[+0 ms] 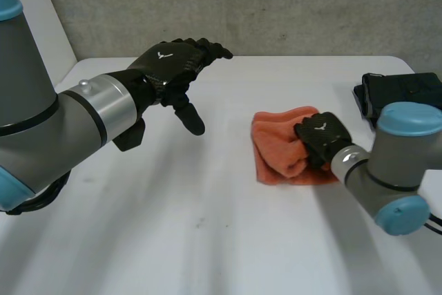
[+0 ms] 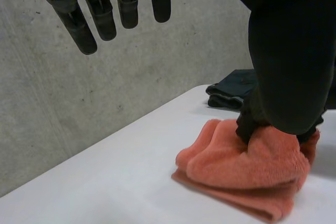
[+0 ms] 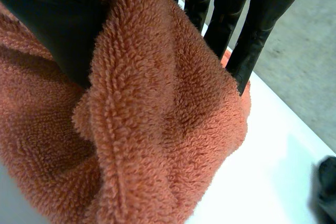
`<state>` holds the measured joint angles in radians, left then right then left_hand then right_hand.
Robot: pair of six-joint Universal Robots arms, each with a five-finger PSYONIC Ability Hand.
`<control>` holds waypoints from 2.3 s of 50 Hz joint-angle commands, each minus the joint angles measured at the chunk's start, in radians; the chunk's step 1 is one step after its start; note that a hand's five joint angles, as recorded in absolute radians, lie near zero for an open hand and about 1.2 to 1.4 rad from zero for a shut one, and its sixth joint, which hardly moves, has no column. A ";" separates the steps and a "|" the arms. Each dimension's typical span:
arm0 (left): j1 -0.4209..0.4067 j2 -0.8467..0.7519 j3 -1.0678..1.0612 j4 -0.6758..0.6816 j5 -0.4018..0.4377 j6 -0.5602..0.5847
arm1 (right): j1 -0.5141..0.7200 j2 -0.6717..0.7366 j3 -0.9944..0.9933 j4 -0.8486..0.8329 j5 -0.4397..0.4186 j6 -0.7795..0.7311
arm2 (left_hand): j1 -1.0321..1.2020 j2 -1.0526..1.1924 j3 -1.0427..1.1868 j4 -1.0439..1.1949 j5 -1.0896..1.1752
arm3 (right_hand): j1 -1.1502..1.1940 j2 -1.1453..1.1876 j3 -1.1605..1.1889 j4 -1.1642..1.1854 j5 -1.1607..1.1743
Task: Fold the laundry.
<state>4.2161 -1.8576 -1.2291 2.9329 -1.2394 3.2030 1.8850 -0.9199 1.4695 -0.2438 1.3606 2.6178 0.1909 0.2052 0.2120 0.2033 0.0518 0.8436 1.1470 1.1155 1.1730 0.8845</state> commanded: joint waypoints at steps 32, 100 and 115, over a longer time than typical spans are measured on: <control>0.004 -0.037 -0.001 0.014 0.000 -0.017 | -0.125 -0.051 0.006 0.244 -0.094 -0.079 | 0.020 0.005 -0.001 0.007 -0.016 | -0.491 -0.795 -0.763 -0.821 -0.707; 0.007 -0.025 -0.023 0.049 0.002 -0.063 | -0.122 0.078 -0.106 0.049 -0.078 -0.016 | 0.023 0.008 0.001 0.010 -0.013 | 0.553 0.249 0.281 0.223 0.337; 0.012 -0.028 -0.023 0.051 0.000 -0.063 | -0.133 0.193 -0.409 0.046 -0.087 -0.200 | 0.026 0.011 0.004 0.013 -0.010 | 0.553 0.249 0.281 0.223 0.337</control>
<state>4.2247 -1.8835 -1.2518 2.9821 -1.2392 3.1394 1.7617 -0.7672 1.2171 -0.1968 1.2703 2.4787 0.1909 0.2052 0.2120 0.2033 0.0519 0.7200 1.1192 1.1089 1.1688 0.8510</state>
